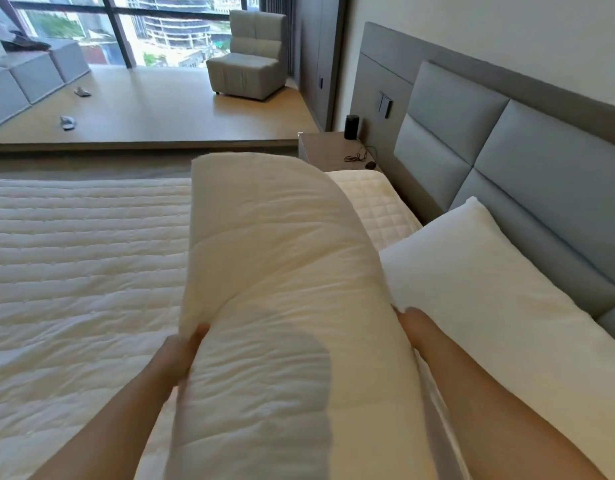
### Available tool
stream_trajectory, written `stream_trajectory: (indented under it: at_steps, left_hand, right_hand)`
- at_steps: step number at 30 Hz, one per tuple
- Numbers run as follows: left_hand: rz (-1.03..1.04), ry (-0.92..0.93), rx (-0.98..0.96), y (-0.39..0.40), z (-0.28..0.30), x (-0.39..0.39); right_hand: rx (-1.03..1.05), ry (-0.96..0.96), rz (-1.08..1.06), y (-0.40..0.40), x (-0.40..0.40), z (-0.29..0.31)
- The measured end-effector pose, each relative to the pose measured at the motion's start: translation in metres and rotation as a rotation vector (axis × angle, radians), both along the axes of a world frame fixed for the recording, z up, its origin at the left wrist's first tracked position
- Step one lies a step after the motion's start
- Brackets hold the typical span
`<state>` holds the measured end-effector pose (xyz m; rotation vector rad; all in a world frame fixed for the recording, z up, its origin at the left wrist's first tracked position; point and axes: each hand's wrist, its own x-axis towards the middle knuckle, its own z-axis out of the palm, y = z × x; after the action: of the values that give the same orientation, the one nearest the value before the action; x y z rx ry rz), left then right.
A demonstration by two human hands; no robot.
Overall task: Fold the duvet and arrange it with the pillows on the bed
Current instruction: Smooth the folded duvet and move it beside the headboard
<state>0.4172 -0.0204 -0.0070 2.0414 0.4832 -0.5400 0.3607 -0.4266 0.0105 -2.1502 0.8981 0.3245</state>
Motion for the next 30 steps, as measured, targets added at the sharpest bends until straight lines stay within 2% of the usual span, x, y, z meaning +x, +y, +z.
stream_trajectory:
  at_steps: [1, 3, 8, 11, 13, 15, 17, 19, 22, 25, 27, 30]
  left_hand:
    - [-0.002, 0.091, 0.097, 0.0, -0.006, -0.004]
    - [0.028, 0.188, 0.166, -0.002, -0.024, -0.009]
    - [-0.084, 0.03, 0.172, -0.03, -0.021, 0.0]
    - [-0.06, -0.06, 0.236, -0.037, -0.01, 0.015]
    - [-0.064, -0.235, 0.354, -0.045, 0.004, 0.026]
    - [-0.159, -0.491, 0.467, -0.062, 0.021, 0.037]
    - [-0.329, -0.72, 0.547, -0.087, 0.031, 0.057]
    - [-0.526, -0.836, 0.66, -0.108, 0.03, 0.087]
    - [-0.693, -0.763, 0.826, -0.119, 0.005, 0.139]
    - [-0.688, -0.634, 0.861, -0.112, -0.046, 0.158]
    - [-0.667, -0.601, 0.837, -0.107, -0.075, 0.166]
    - [-0.696, -0.574, 0.826, -0.115, -0.098, 0.19]
  right_hand:
    - [-0.049, 0.017, 0.007, 0.008, -0.004, -0.005]
    - [-0.156, 0.031, 0.108, 0.034, -0.016, -0.009]
    - [-0.602, -0.247, 0.647, 0.141, -0.067, -0.022]
    - [-0.651, -0.285, 0.807, 0.184, -0.083, -0.053]
    - [-0.654, -0.291, 0.801, 0.198, -0.08, -0.072]
    - [-0.635, -0.296, 0.806, 0.212, -0.074, -0.085]
    - [-0.646, -0.303, 0.807, 0.226, -0.073, -0.103]
    - [-0.723, -0.356, 0.803, 0.233, -0.075, -0.119]
    - [-0.674, -0.416, 0.773, 0.237, -0.074, -0.128]
    - [-0.566, -0.571, 0.774, 0.222, -0.048, -0.097]
    - [-0.55, -0.659, 0.683, 0.202, -0.016, -0.069]
    - [-0.687, -0.532, 0.605, 0.188, 0.017, -0.089]
